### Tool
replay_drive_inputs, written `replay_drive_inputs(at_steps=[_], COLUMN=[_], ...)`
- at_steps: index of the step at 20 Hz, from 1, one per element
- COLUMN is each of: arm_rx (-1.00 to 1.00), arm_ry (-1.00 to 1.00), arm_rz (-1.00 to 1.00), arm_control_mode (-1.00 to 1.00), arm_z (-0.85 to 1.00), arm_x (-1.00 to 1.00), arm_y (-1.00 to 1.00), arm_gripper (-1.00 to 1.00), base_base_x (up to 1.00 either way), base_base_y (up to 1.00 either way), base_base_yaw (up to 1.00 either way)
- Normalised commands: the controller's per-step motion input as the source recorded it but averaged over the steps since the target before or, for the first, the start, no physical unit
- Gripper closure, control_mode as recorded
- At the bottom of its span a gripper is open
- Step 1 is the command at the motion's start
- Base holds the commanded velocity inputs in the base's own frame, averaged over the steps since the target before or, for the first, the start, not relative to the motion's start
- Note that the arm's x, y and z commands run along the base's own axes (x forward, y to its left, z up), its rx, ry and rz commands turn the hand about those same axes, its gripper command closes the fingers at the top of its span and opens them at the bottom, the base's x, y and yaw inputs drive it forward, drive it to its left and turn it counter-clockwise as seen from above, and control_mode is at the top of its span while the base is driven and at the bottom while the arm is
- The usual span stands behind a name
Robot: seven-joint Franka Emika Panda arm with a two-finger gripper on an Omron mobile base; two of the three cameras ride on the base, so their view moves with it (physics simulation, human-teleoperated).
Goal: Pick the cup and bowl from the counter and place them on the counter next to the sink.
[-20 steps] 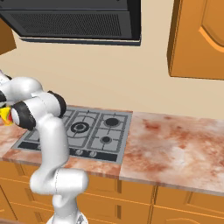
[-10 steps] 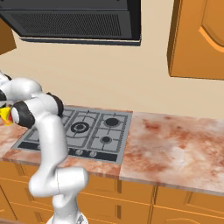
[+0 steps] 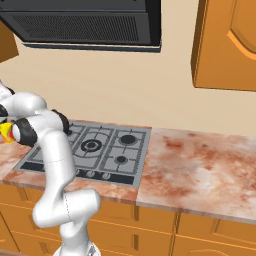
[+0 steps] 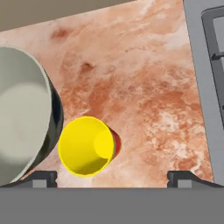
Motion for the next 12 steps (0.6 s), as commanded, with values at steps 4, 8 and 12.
replay_drive_inputs(at_steps=[4, 8, 12], arm_rx=[0.00, 0.00, 0.00], arm_ry=[0.03, 0.04, 0.02], arm_rz=[0.00, 0.00, 0.00], arm_control_mode=[-1.00, -1.00, -1.00], arm_z=[-0.22, -0.11, -0.03], arm_x=[0.24, 0.06, 0.00], arm_y=[0.15, 0.04, 0.00], arm_gripper=[-1.00, -1.00, -1.00], base_base_x=[0.00, 0.00, 0.00], base_base_y=[0.00, 0.00, 0.00], base_base_yaw=[0.00, 0.00, 0.00])
